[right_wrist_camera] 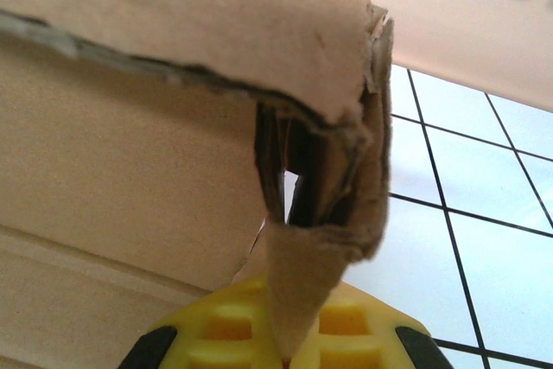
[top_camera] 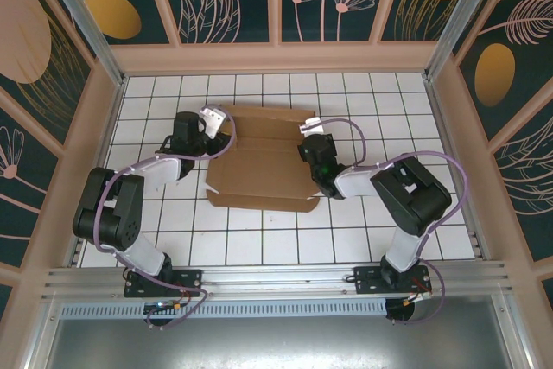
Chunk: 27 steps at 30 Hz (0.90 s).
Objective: Fold the paper box
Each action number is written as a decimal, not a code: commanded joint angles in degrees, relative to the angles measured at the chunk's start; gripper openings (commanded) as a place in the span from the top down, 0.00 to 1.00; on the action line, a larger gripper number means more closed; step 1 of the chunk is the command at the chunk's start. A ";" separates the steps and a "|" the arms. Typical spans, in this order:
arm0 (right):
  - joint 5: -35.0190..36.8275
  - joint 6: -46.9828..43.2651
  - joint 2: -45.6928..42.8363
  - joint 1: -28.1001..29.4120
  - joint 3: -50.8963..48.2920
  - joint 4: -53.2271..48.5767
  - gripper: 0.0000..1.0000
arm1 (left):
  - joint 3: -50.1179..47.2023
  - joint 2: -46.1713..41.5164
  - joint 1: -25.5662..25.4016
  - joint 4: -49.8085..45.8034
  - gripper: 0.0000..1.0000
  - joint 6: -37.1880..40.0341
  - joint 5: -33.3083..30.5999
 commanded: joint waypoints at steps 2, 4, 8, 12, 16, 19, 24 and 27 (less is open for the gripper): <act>3.27 -2.64 1.59 1.04 -1.84 0.20 1.00 | 0.18 -0.13 -0.04 4.19 0.53 -2.17 -1.91; 3.50 -3.42 1.74 1.63 -2.32 1.26 1.00 | 2.03 1.21 -0.07 3.53 0.53 -2.97 -2.41; 3.60 -4.32 1.73 2.36 -2.38 1.66 1.00 | 4.53 2.73 -0.04 3.37 0.53 -4.22 -3.08; 3.00 -4.42 1.38 2.70 -2.47 1.89 1.00 | 6.77 4.44 -0.05 1.70 0.54 -4.38 -1.11; 2.06 -4.41 0.60 2.92 -2.73 1.89 1.00 | 7.40 4.88 -0.06 1.23 0.65 -4.11 -1.18; 1.33 -4.00 0.05 2.91 -2.82 1.48 1.00 | 6.63 4.26 -0.09 2.30 0.78 -4.58 -2.07; 0.02 -3.66 -0.63 2.96 -3.08 1.29 1.00 | 4.84 2.87 -0.04 3.45 0.92 -5.11 -2.02; -0.93 -3.72 -1.04 2.81 -3.41 1.23 1.00 | 3.18 1.56 -0.06 4.18 0.81 -4.11 -1.18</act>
